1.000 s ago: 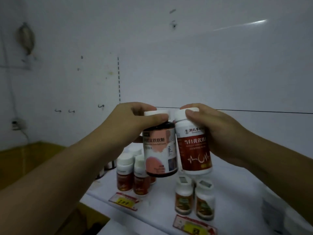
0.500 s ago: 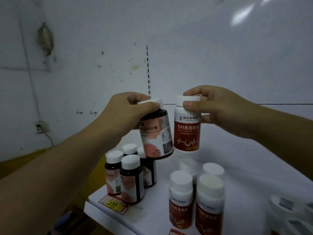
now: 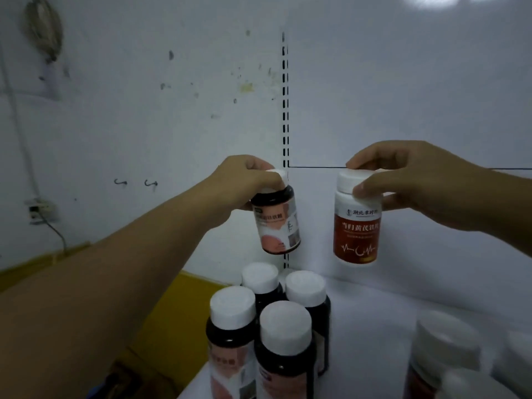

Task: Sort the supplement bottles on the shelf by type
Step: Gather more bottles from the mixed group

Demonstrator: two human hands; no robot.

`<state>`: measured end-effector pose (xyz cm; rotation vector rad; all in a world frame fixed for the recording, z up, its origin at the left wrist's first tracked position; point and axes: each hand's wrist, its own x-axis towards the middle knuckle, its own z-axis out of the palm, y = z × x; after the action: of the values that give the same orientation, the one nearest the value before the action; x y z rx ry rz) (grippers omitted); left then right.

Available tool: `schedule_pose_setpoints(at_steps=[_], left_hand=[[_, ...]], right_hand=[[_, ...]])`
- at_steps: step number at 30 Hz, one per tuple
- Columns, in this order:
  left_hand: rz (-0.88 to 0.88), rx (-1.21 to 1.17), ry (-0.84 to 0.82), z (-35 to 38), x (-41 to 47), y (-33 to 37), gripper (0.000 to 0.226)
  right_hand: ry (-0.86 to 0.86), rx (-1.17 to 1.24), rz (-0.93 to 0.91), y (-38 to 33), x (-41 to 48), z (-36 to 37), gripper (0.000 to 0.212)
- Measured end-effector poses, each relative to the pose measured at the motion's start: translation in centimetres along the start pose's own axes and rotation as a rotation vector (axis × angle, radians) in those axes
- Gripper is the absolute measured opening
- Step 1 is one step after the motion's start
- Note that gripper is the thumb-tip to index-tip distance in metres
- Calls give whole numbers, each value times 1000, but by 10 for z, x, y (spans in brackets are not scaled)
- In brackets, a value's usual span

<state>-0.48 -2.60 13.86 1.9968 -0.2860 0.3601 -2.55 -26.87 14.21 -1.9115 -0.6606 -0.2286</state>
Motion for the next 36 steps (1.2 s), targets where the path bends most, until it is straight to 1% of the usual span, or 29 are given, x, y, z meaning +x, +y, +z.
schedule_pose_setpoints(at_steps=[2, 5, 8, 10, 12, 16, 19, 21, 23, 24, 25, 27, 28, 29, 30, 31, 33, 34, 36], left_hand=[[-35, -27, -64, -3, 12, -20, 28], [-106, -59, -152, 0, 28, -44, 31], [-173, -39, -243, 6, 35, -62, 35], [-195, -12, -302, 8, 36, -71, 34], [-203, 5, -355, 9, 34, -79, 35], [-218, 54, -459, 12, 29, -90, 37], [-222, 137, -501, 15, 26, -95, 41], [-237, 182, -522, 15, 24, -96, 42], [-238, 222, -526, 14, 21, -93, 40], [-209, 254, -492, 14, 19, -89, 40], [-151, 287, -416, 14, 17, -83, 38], [36, 290, -248, 18, 8, -60, 30], [115, 251, -237, 22, 2, -45, 24], [172, 216, -288, 29, -4, -29, 20], [204, 200, -377, 39, -11, -13, 18], [197, 216, -480, 52, -15, 0, 17], [101, 344, -680, 81, -21, 20, 18], [42, 420, -759, 96, -23, 27, 21], [-30, 509, -824, 120, -25, 34, 30]], right_hand=[[3, -31, 20, 1, 5, 5, 19], [35, -57, 56, 3, 8, 10, 22], [58, -92, 98, 7, 5, 15, 30], [42, -107, 118, 9, 1, 17, 42], [24, -93, 132, 10, -4, 18, 46], [-11, -87, 154, 12, -13, 16, 42], [-35, -107, 186, 12, -21, 12, 39], [-42, -128, 208, 11, -28, 6, 32], [-29, -151, 229, 12, -35, -1, 27], [-22, -162, 238, 12, -39, -5, 26], [-17, -174, 244, 14, -43, -9, 25], [-8, -206, 256, 16, -50, -17, 24], [-1, -221, 266, 19, -53, -20, 24], [0, -232, 279, 22, -55, -23, 24], [-6, -243, 296, 25, -57, -25, 23], [-14, -256, 312, 29, -58, -26, 22], [-42, -299, 335, 39, -61, -24, 21], [-59, -329, 340, 44, -62, -23, 22], [-76, -374, 348, 54, -63, -22, 25]])
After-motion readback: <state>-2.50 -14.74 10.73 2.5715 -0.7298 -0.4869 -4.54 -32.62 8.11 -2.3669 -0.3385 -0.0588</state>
